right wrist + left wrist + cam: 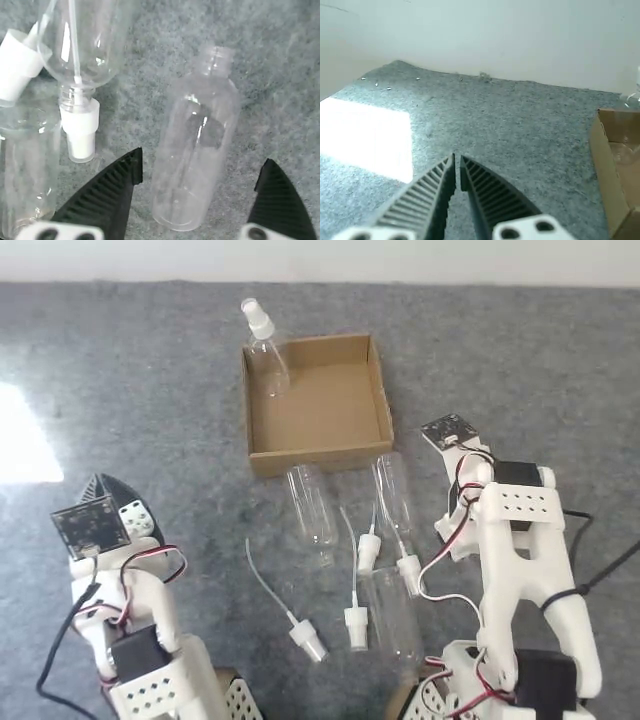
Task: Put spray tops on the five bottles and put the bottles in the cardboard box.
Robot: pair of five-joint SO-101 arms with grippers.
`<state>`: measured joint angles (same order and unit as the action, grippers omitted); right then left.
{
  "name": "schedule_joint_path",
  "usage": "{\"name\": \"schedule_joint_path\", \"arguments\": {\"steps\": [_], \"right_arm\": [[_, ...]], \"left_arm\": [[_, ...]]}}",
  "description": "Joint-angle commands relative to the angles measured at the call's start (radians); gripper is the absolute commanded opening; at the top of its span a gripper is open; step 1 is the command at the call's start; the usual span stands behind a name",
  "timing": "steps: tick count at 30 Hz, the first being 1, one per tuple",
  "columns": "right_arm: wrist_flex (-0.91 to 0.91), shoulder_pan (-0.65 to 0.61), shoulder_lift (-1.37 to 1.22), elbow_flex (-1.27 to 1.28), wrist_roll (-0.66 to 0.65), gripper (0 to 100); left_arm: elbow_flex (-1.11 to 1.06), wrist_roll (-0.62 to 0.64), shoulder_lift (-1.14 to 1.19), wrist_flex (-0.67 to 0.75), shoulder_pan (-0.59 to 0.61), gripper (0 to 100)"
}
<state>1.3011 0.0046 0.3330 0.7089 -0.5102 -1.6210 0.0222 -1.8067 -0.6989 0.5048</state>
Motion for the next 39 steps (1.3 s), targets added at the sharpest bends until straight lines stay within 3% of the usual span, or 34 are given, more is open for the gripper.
{"name": "schedule_joint_path", "arguments": {"steps": [1, 13, 39], "right_arm": [[-0.002, 0.012, 0.042, -0.049, -0.009, 32.1], [0.232, 0.002, -0.223, -0.390, -0.006, 31.1], [0.220, -0.044, -0.610, -0.601, 0.072, 30.9]], "left_arm": [[0.008, 0.009, -0.018, 0.031, -0.002, 2], [0.008, 0.009, -0.018, 0.031, -0.002, 2], [0.008, 0.008, -0.018, 0.031, -0.002, 2]]}}
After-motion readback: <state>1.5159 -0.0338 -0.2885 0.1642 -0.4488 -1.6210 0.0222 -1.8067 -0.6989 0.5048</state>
